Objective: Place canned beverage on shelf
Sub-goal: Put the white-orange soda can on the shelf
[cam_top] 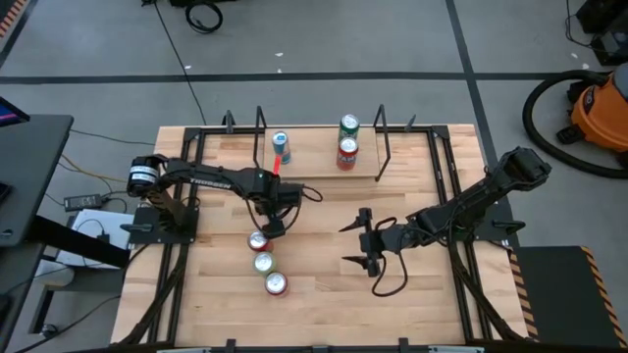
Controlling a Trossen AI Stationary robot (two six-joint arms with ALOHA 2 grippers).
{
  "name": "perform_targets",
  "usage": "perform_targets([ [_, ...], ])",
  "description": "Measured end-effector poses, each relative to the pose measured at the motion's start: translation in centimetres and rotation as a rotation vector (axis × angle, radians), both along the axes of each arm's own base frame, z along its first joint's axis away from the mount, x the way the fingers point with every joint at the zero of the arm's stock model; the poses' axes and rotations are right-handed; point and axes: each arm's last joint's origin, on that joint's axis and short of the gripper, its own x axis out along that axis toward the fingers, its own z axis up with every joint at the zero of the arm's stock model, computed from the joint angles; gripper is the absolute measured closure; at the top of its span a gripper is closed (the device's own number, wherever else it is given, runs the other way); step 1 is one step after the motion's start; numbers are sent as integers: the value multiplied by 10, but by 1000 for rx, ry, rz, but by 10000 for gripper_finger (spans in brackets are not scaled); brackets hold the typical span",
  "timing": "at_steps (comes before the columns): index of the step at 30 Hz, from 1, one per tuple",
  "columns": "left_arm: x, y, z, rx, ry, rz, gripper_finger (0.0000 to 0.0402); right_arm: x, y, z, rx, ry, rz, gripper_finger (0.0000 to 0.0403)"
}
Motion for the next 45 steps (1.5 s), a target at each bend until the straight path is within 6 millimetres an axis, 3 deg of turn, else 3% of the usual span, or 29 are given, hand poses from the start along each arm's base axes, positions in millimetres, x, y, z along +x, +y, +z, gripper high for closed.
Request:
perform_targets([
  [9,6,0,-2,7,-69,-32,13,-5,11,-1,-52,7,62,41],
  [20,7,0,-1,17,-73,-107,104,-5,10,-3,-15,36,86,41],
  [26,6,1,3,53,-47,-155,107,-3,9,-10,-48,61,86,41],
  [32,13,9,26,84,-78,-173,95,-2,8,-9,-53,53,85,41],
  [45,23,49,81,147,-206,-141,90,-2,8,-9,-45,55,85,41],
])
